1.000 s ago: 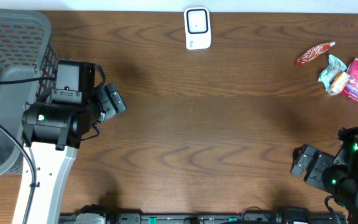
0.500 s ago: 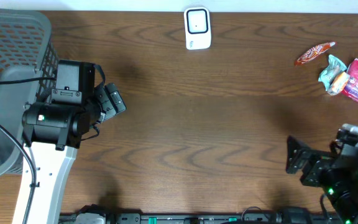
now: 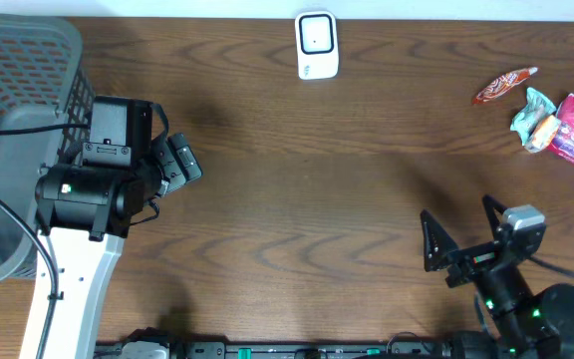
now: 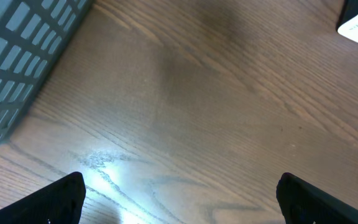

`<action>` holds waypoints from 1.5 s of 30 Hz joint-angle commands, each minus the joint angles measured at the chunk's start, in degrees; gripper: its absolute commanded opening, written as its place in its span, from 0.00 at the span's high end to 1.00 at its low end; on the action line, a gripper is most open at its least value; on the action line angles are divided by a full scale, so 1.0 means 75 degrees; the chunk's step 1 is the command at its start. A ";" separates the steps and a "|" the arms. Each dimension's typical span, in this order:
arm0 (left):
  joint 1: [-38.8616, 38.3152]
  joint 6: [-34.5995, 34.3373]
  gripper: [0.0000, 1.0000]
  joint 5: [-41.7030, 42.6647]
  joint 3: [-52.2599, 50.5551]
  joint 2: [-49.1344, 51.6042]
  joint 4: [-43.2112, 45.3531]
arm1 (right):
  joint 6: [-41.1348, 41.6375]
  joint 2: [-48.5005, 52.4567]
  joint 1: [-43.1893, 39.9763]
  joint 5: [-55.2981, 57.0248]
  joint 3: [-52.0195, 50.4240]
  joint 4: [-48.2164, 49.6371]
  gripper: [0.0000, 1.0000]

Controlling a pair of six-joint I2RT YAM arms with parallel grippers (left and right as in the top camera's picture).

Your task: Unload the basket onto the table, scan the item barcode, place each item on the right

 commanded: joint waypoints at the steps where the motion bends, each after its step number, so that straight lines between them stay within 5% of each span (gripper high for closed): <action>1: 0.0032 -0.0035 0.02 -0.0099 0.0079 -0.0041 0.0000 | -0.0050 -0.0565 0.0058 -0.0455 -0.0903 0.0638 0.01; 24: 0.0032 -0.0038 0.02 -0.0099 0.0079 -0.0041 0.0000 | -0.0020 -0.1781 0.0035 0.0035 -0.4194 0.4505 0.01; 34: 0.0032 -0.0038 0.02 -0.0102 0.0079 -0.0041 0.0000 | 0.0140 -0.1781 0.0038 0.1215 -0.4494 0.4637 0.01; 45: 0.0032 -0.0038 0.02 -0.0099 0.0079 -0.0041 0.0000 | -0.0154 -0.1784 0.0038 0.1988 -0.4491 0.3343 0.01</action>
